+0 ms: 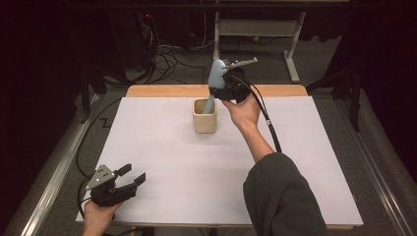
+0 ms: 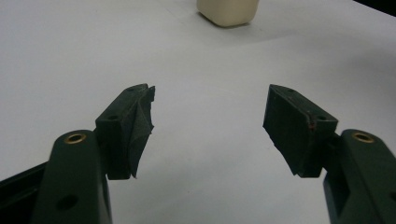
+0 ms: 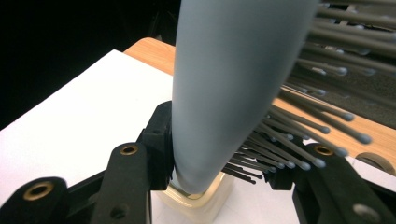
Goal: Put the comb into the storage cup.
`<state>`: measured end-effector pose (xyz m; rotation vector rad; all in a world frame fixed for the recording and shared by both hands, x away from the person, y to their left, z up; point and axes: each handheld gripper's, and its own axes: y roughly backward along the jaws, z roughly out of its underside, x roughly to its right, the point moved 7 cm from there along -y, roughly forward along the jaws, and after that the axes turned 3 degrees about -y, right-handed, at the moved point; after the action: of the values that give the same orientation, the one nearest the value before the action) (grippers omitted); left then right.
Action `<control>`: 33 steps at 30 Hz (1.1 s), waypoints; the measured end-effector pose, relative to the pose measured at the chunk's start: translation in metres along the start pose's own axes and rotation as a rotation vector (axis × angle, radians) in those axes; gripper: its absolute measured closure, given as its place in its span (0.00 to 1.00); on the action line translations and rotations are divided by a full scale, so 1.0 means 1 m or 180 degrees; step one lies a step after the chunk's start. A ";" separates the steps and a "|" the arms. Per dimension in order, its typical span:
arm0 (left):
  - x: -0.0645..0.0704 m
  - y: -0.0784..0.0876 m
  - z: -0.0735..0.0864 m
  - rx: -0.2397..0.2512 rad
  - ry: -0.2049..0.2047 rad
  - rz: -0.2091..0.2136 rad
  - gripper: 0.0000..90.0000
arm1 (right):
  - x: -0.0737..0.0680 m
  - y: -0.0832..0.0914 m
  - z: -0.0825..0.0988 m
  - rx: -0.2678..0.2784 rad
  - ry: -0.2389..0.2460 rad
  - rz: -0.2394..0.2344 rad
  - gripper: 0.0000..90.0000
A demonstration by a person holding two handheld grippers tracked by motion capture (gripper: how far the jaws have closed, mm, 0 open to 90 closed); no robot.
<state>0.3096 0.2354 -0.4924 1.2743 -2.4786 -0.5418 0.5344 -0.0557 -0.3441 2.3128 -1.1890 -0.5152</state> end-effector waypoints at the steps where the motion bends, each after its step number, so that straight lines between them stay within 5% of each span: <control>1: 0.000 0.000 0.000 0.0000 -0.0001 0.0002 0.37 | 0.000 -0.001 0.001 -0.0006 0.0000 -0.0004 0.61; 33: 0.001 0.000 0.000 -0.0008 -0.0015 0.0015 0.37 | -0.007 -0.024 0.017 -0.0157 0.0026 0.0045 0.60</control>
<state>0.3094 0.2347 -0.4922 1.2675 -2.4834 -0.5473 0.5375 -0.0422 -0.3706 2.2613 -1.1752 -0.5237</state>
